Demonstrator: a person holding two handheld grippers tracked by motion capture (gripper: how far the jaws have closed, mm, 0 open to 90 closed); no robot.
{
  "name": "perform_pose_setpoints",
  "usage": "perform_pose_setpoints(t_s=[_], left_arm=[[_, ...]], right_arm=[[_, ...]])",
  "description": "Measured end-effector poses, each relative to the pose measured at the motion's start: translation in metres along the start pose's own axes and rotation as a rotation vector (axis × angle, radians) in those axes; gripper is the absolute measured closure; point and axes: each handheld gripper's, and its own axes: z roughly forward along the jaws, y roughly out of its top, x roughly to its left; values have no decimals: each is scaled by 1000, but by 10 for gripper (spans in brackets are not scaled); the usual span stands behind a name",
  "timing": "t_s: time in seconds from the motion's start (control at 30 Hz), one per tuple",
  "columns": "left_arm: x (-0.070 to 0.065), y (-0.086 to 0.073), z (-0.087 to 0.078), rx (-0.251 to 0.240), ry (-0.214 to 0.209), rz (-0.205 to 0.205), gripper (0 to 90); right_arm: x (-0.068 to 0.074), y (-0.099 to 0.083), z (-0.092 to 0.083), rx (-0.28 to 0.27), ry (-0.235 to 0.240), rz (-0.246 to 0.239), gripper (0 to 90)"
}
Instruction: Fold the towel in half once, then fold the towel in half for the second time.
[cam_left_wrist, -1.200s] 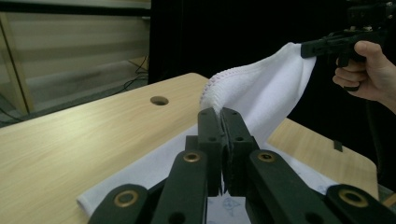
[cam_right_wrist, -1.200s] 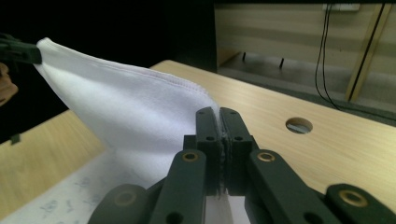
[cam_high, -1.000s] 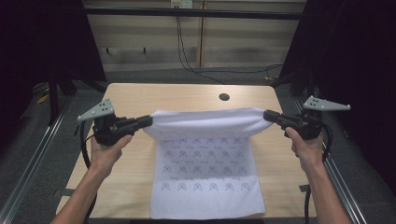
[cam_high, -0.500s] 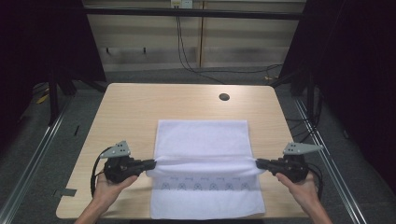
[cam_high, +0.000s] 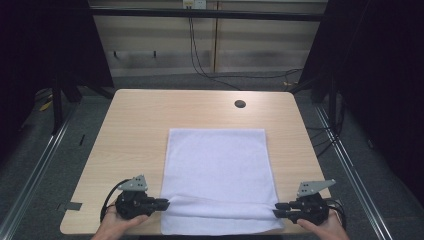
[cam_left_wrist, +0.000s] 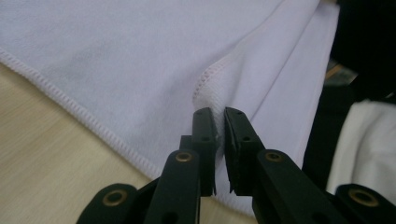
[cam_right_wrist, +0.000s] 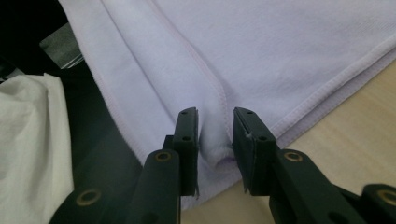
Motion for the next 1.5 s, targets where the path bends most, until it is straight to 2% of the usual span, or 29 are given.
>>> perform_pose_setpoints(t_s=[0.07,0.1,0.17,0.2,0.27,0.3,0.33,0.4,0.47,0.5,0.57,0.6,0.63,0.67,0.7,0.77,0.8,0.87,0.97,1.03,1.07,1.13,1.2,1.3,1.33,1.37,1.43,1.47,1.5], left_arm=[[-4,-4,-4,4,-36,12,804],[-6,-6,-5,0,-50,-2,790],[-12,-7,-11,-13,-60,6,759],[-14,-7,-15,-19,-75,8,755],[-16,-10,-24,-70,-107,-3,719],[-16,-10,-27,-86,-96,1,717],[-14,-10,-29,-91,-75,0,711],[-4,-7,-27,-110,-57,-42,689],[7,1,-20,-105,-14,-50,677],[14,6,-16,-108,-8,-59,667],[30,16,-10,-127,15,-109,678],[37,21,-8,-130,34,-108,695],[37,21,-8,-130,34,-108,709],[51,32,-2,-132,70,-108,708],[57,36,2,-133,77,-121,698],[68,44,10,-125,102,-119,653],[73,48,15,-106,111,-118,639],[80,53,24,-96,124,-114,608],[87,59,37,-71,169,-94,549],[93,62,44,-64,186,-109,534],[96,64,46,-52,185,-104,533],[98,66,48,-61,207,-106,534],[103,67,49,-53,199,-135,531],[107,68,52,-33,215,-128,541],[107,68,54,-36,232,-127,542],[109,68,54,-41,231,-124,552],[110,69,56,-59,251,-109,590],[113,70,57,-66,258,-121,613],[114,70,59,-64,246,-126,613]], right_arm=[[4,-5,-3,-5,14,6,677],[7,-7,-5,2,28,2,668],[14,-11,-8,-3,66,-9,637],[17,-11,-12,-7,47,-18,625],[19,-11,-18,-53,60,3,612],[20,-11,-20,-72,56,9,605],[21,-10,-21,-83,33,15,597],[18,-7,-21,-116,-13,21,589],[13,-1,-19,-153,-57,33,579],[9,4,-18,-159,-68,42,578],[3,13,-14,-180,-93,37,577],[-1,19,-12,-183,-98,39,577],[-5,24,-8,-185,-104,36,576],[-9,30,-4,-190,-114,30,575],[-14,36,0,-186,-114,31,572],[-22,47,10,-170,-135,23,570],[-27,53,16,-160,-135,25,568],[-34,65,26,-141,-145,18,566],[-42,80,41,-123,-156,2,564],[-47,87,51,-129,-148,16,557],[-50,90,56,-125,-152,14,556],[-54,97,64,-102,-176,3,547],[-59,101,72,-84,-177,11,544],[-68,109,84,-54,-190,7,533],[-70,112,87,-51,-204,16,533],[-72,114,90,-59,-206,27,533],[-76,118,98,-54,-211,21,535],[-77,120,101,-53,-218,15,538],[-77,120,106,-54,-206,15,542]])
